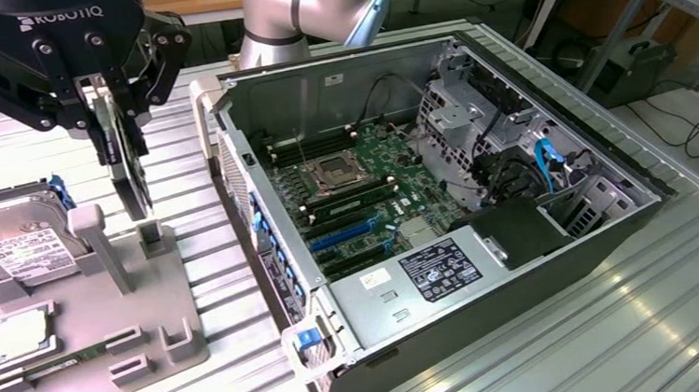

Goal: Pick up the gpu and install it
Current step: 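Pick up the gpu and move the gpu toward the slot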

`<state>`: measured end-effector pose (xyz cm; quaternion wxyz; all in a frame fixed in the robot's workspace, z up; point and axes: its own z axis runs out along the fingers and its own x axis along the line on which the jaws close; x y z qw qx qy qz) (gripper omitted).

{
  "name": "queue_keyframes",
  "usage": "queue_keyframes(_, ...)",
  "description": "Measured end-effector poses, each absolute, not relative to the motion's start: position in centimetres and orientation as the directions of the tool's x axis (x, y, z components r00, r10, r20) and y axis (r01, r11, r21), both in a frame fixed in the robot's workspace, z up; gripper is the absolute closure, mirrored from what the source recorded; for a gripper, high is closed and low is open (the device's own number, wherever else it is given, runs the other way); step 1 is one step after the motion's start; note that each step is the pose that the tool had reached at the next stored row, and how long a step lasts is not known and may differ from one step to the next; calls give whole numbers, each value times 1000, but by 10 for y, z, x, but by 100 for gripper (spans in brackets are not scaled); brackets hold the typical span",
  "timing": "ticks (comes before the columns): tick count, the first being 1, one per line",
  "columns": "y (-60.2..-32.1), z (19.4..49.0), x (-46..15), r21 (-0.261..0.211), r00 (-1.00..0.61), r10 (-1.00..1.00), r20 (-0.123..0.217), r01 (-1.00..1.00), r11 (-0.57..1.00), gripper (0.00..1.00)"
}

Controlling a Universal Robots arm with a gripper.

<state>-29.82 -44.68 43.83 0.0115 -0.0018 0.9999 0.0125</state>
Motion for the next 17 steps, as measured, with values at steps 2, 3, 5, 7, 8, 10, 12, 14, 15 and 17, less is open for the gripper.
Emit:
queue_keyframes(2,-447,438,-298,25,-1000,-3,-23,-4,1000,73)
queue_keyframes(3,-447,438,-297,25,-1000,-3,-23,-4,1000,73)
queue_keyframes(5,-447,438,-297,25,-1000,-3,-23,-4,1000,73)
queue_keyframes(7,-447,438,-296,24,-1000,-3,-23,-4,1000,73)
queue_keyframes(8,-447,438,-296,24,-1000,-3,-23,-4,1000,73)
queue_keyframes(10,-447,438,-295,24,-1000,-3,-23,-4,1000,73)
queue_keyframes(12,-447,438,-294,24,-1000,-3,-23,-4,1000,73)
queue_keyframes(14,-447,438,-293,24,-1000,-3,-23,-4,1000,73)
queue_keyframes(15,-447,438,-293,24,-1000,-3,-23,-4,1000,73)
queue_keyframes(17,-447,438,-292,24,-1000,-3,-23,-4,1000,73)
